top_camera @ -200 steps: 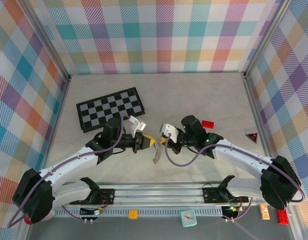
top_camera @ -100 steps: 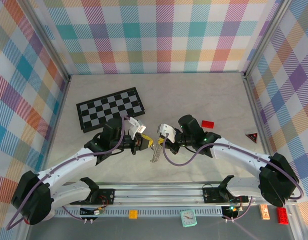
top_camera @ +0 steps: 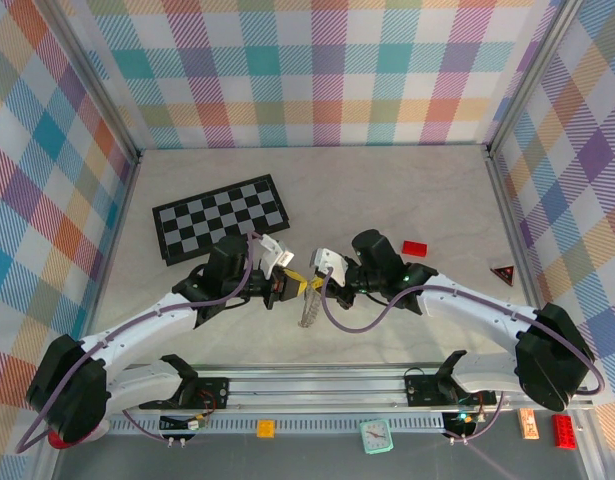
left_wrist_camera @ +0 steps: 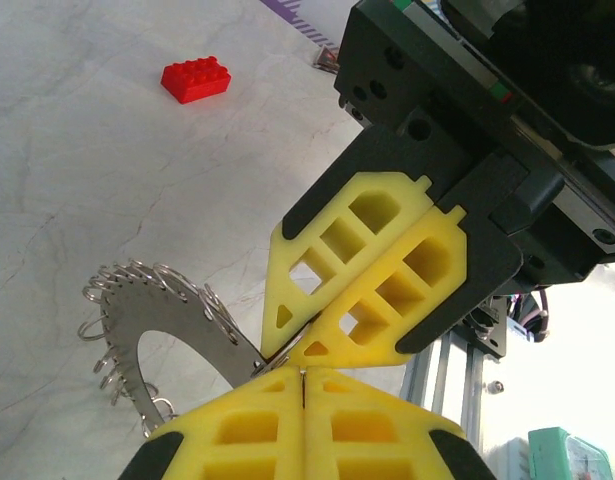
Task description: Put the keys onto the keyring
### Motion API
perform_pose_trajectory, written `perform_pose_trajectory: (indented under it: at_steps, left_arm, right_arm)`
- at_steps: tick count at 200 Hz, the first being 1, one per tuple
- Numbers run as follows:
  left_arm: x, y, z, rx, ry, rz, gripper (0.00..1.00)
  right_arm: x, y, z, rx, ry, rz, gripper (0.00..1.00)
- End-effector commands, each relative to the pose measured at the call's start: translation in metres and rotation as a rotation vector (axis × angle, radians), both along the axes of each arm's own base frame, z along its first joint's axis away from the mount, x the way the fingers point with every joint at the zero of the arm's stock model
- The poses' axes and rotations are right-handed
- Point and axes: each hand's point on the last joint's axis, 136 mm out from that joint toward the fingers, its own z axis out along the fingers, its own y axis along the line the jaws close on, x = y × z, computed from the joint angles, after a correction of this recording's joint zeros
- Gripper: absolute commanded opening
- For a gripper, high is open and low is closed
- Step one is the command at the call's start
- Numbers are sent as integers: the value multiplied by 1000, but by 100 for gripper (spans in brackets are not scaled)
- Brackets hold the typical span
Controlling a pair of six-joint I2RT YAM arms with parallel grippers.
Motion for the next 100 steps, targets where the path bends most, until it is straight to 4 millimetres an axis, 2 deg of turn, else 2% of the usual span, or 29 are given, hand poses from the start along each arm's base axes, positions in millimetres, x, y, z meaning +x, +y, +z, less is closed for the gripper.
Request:
perform_pose_trajectory:
  at_steps: [1, 100]
  left_arm:
    - [2, -2, 12, -36, -45, -16, 0]
    - [3, -2, 16, -54, -50, -5, 0]
  right_arm:
    - [3, 10, 20, 45, -19, 8, 0]
    - [-1, 13, 20, 39, -8, 31, 0]
